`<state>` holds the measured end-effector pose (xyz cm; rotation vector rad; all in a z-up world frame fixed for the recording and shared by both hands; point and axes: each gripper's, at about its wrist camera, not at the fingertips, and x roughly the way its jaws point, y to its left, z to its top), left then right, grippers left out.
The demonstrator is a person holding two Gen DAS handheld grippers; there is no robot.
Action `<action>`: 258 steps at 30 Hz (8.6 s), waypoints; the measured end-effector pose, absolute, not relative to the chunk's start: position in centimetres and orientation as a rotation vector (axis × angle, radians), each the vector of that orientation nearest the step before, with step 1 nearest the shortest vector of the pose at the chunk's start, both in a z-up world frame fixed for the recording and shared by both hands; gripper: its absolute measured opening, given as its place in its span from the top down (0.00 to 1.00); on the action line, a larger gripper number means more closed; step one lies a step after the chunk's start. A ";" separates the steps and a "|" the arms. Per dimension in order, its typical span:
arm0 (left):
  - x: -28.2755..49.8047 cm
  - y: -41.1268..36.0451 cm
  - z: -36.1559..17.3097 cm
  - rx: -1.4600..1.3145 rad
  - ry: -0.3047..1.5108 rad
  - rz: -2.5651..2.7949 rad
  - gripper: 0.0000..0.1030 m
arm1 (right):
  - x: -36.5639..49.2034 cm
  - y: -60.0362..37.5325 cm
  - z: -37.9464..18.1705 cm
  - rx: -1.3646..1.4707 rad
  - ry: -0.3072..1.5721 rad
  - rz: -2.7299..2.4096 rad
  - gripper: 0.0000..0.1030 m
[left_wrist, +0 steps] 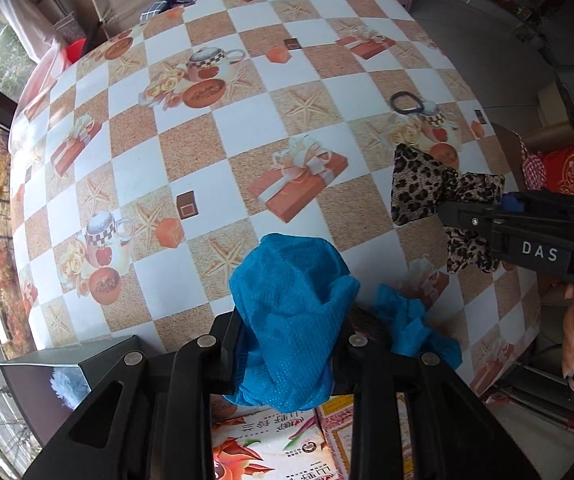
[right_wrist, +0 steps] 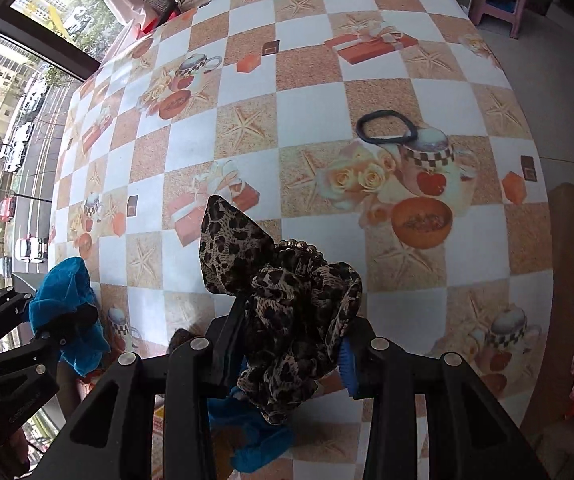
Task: Organize soft objects
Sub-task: 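Lift the blue cloth and leopard scrunchie with both tools toward the box, then carry the blue cloth with the left tool while the right tool carries the scrunchie over the box, then open both tools to drop the cloth and scrunchie into the box, then move both tools back over the remaining items on the table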
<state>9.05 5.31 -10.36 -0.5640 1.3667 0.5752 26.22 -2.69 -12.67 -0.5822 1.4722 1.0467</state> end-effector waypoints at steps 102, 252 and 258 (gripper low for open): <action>-1.1 -13.3 1.1 -0.477 1.127 0.023 0.94 | 16.0 -25.4 -10.1 -0.346 1.637 0.807 0.70; 7.1 2.3 -15.5 -0.613 1.509 0.296 0.15 | 19.8 -7.3 -17.4 -0.723 1.781 0.907 0.01; 9.3 1.6 -19.0 -0.584 1.620 0.271 0.15 | 20.1 -7.5 -21.0 -0.767 1.795 0.876 0.01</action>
